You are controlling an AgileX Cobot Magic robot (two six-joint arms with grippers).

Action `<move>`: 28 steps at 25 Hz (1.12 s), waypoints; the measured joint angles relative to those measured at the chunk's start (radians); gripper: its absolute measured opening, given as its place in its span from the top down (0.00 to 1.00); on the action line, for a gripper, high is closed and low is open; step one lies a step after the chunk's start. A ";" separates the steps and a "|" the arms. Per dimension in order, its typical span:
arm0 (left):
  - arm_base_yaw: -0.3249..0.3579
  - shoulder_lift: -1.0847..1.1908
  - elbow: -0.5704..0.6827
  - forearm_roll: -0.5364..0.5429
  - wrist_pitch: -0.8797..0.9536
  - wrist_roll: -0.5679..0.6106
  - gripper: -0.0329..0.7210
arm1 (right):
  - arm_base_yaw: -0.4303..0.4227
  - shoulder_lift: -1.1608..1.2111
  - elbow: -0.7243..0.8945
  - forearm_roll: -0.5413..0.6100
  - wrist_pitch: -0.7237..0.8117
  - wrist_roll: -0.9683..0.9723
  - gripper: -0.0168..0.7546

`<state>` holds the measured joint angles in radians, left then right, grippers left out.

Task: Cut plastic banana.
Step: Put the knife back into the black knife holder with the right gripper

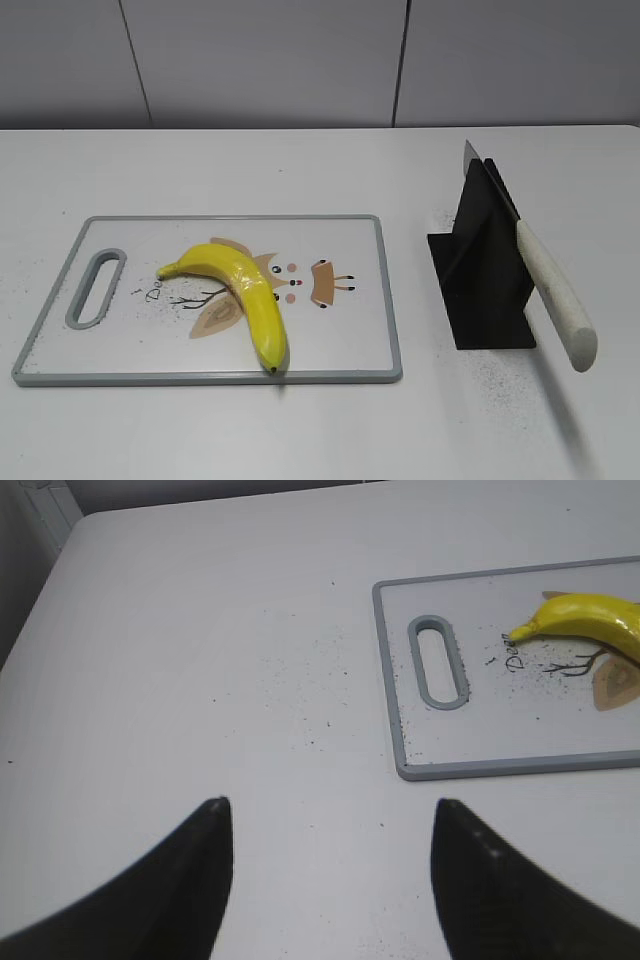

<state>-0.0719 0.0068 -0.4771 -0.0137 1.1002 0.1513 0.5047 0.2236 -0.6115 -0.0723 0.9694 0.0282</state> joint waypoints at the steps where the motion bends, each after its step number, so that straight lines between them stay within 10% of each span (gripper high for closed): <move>1: 0.000 0.000 0.000 0.000 0.000 0.000 0.18 | 0.000 -0.022 0.005 0.007 0.016 -0.002 0.21; 28: 0.000 0.000 0.000 0.001 -0.001 0.000 0.18 | -0.090 -0.229 0.111 0.072 0.084 -0.007 0.22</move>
<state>-0.0719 0.0068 -0.4771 -0.0129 1.0994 0.1513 0.4145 -0.0054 -0.5009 0.0000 1.0533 0.0207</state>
